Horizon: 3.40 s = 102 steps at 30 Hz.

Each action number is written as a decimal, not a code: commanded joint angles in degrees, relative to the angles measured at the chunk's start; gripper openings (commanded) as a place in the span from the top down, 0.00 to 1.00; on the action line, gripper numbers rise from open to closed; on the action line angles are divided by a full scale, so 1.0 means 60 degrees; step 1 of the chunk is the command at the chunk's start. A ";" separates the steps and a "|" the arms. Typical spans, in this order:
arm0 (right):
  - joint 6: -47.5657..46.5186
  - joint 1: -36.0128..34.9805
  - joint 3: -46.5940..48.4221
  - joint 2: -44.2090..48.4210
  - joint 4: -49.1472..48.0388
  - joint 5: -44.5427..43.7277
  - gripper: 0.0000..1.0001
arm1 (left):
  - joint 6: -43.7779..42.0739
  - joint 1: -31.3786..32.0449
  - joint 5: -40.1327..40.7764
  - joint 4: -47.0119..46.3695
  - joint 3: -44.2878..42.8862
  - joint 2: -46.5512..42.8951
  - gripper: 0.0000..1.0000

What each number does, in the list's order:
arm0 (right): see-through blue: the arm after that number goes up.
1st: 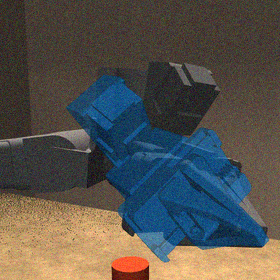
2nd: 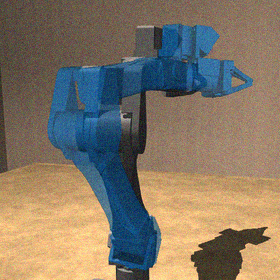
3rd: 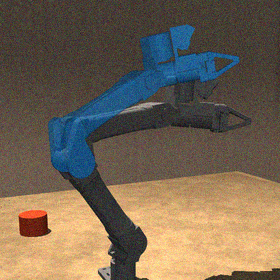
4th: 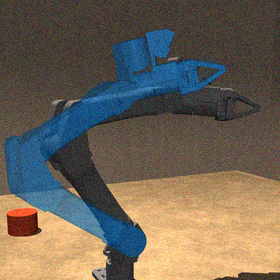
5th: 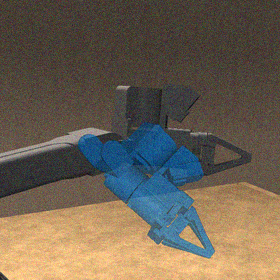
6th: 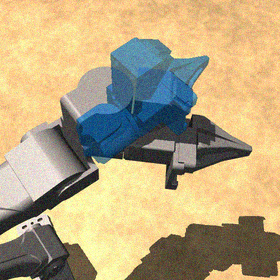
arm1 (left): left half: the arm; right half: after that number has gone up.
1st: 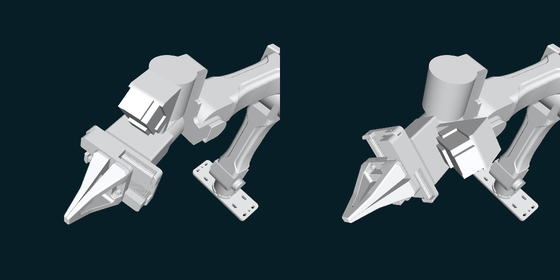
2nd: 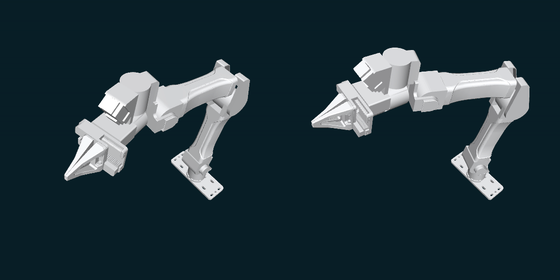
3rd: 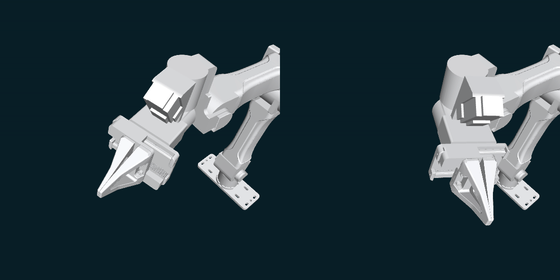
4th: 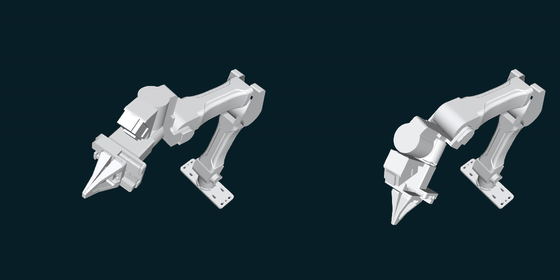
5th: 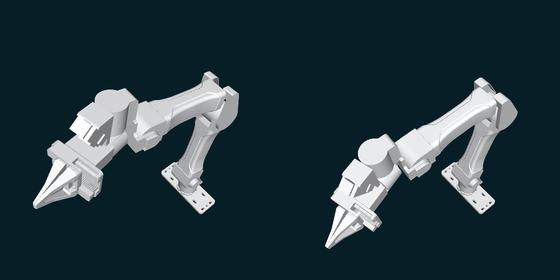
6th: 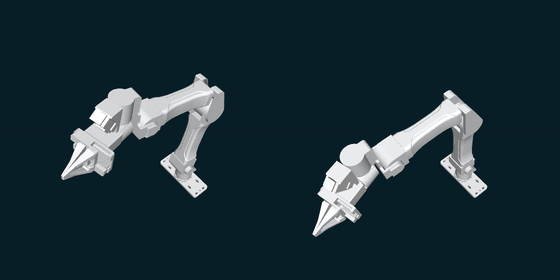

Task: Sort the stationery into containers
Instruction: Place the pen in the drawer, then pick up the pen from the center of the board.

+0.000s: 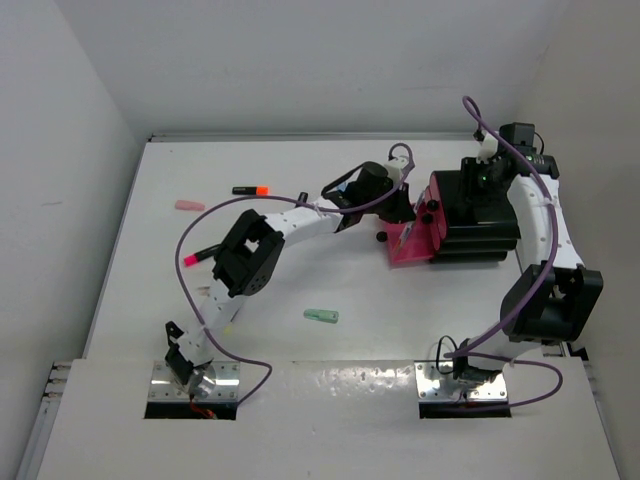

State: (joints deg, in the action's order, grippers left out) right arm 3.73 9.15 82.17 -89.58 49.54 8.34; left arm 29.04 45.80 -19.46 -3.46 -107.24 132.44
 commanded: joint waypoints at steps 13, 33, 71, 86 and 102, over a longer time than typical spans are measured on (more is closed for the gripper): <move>-0.0006 0.0087 -0.0234 -0.0494 0.0957 0.0017 0.54 | -0.0137 0.0057 -0.0227 -0.0126 0.0164 -0.0115 0.46; -0.0182 0.0087 -0.0878 -0.0304 0.0342 -0.0189 0.54 | -1.1164 -0.3676 -0.1109 0.9393 0.4685 -0.7466 0.57; -0.0079 -0.0104 -0.0951 -0.0392 0.0386 -0.0423 0.55 | -1.5459 -0.7297 0.0446 0.6671 1.0783 -0.8407 0.66; -0.0064 -0.0104 -0.0878 -0.0407 0.0460 -0.0467 0.55 | -1.5181 -0.7253 0.0358 0.5076 1.1764 -0.8319 0.76; -0.0065 -0.0089 -0.0834 -0.0465 0.0518 -0.0467 0.55 | -1.2259 -0.6185 -0.1059 0.5513 0.8165 -0.6912 1.00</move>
State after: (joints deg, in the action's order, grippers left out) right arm 2.59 8.80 79.68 -88.88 43.99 6.17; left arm -53.63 6.22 -18.74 28.42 -51.48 91.94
